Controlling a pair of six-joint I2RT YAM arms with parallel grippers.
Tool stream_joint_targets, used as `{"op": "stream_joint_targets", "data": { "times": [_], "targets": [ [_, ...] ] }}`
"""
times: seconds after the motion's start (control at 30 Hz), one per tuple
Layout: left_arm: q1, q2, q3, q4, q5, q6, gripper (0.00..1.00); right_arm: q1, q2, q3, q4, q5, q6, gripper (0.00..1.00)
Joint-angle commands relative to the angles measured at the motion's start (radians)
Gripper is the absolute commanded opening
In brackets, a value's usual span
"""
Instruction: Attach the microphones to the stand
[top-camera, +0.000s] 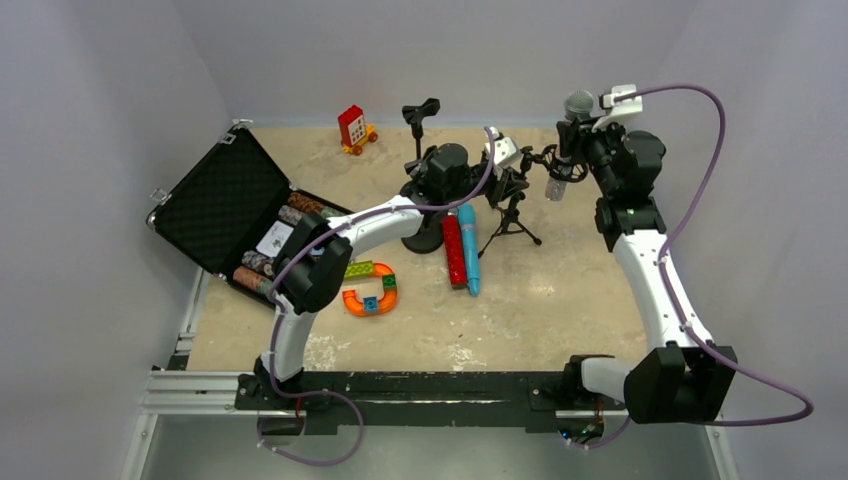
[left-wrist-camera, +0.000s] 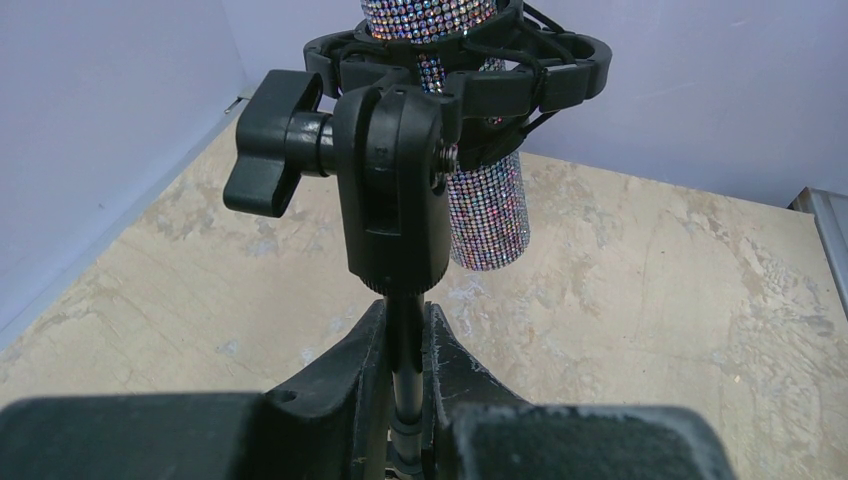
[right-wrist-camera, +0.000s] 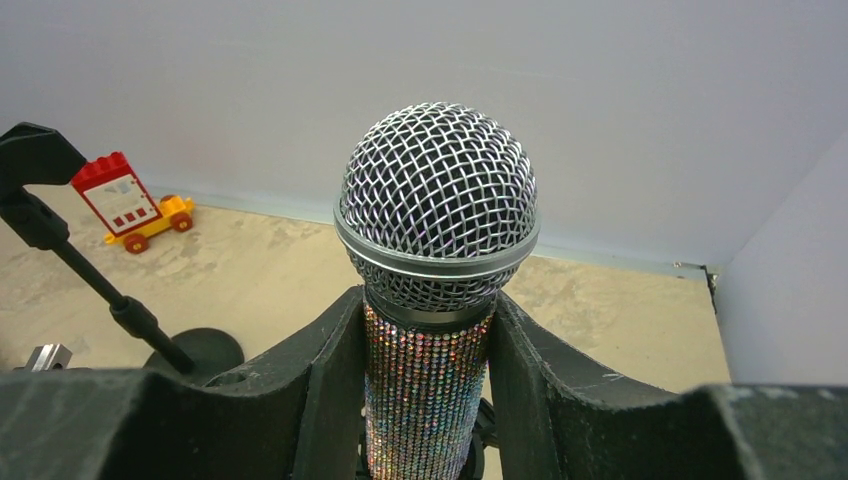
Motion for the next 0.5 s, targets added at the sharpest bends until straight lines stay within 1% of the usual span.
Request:
{"op": "stream_joint_targets", "data": {
  "times": [0.0, 0.13, 0.2, 0.27, 0.33, 0.47],
  "targets": [
    [0.0, 0.0, -0.054, -0.135, 0.027, -0.004, 0.0, 0.003, 0.065, -0.114, -0.359, -0.068, -0.067, 0.0],
    [0.001, -0.002, -0.059, -0.131, 0.025, -0.011, 0.0, -0.01, 0.036, -0.176, -0.315, -0.064, -0.042, 0.0],
    [0.003, -0.002, -0.062, -0.125, 0.025, -0.02, 0.0, -0.015, 0.039, -0.195, -0.316, -0.086, -0.026, 0.0],
    [0.003, -0.002, -0.061, -0.123, 0.025, -0.024, 0.0, -0.016, 0.05, -0.198, -0.33, -0.118, -0.018, 0.0],
    [0.003, -0.005, -0.063, -0.125, 0.025, -0.026, 0.0, -0.049, 0.056, -0.196, -0.335, -0.131, 0.018, 0.0],
    [0.003, -0.007, -0.065, -0.133, 0.026, -0.021, 0.0, -0.053, 0.018, -0.182, -0.297, -0.111, -0.003, 0.0]
  ]
}}
